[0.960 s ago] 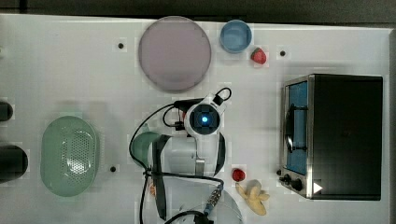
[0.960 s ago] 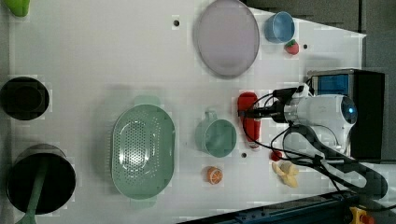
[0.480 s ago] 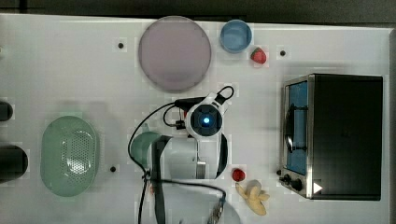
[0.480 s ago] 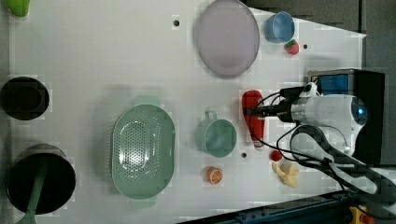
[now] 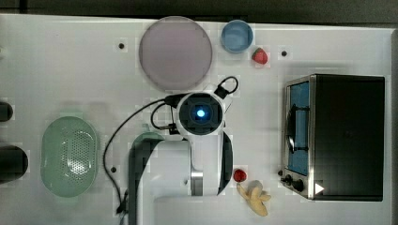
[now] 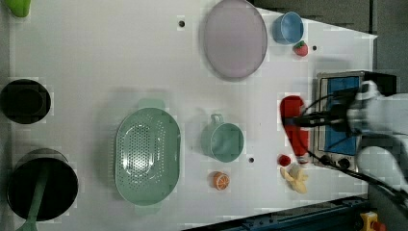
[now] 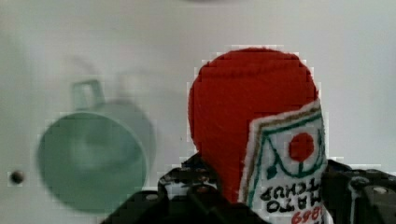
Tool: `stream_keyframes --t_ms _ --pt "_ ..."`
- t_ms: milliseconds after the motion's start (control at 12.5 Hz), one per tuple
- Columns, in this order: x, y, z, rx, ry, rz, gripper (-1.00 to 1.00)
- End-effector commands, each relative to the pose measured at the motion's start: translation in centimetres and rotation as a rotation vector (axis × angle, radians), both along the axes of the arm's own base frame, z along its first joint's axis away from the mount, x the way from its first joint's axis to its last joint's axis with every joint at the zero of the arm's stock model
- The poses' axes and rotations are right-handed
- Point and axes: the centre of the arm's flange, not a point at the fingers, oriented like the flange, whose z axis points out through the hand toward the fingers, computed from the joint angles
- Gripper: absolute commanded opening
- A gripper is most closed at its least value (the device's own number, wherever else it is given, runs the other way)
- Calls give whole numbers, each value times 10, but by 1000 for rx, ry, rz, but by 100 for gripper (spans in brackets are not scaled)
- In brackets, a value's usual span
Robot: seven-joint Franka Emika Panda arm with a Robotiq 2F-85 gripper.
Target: Pick Ketchup from the table and place it in strainer.
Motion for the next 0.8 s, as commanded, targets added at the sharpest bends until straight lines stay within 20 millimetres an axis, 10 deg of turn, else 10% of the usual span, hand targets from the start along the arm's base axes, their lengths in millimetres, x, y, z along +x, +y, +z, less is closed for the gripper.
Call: stream_keyframes --t_ms 80,400,800 --pt "3 51 67 -17 -24 -21 16" --pt "-2 134 96 -19 -86 -54 16" --pt "-38 250 73 7 -84 -178 16"
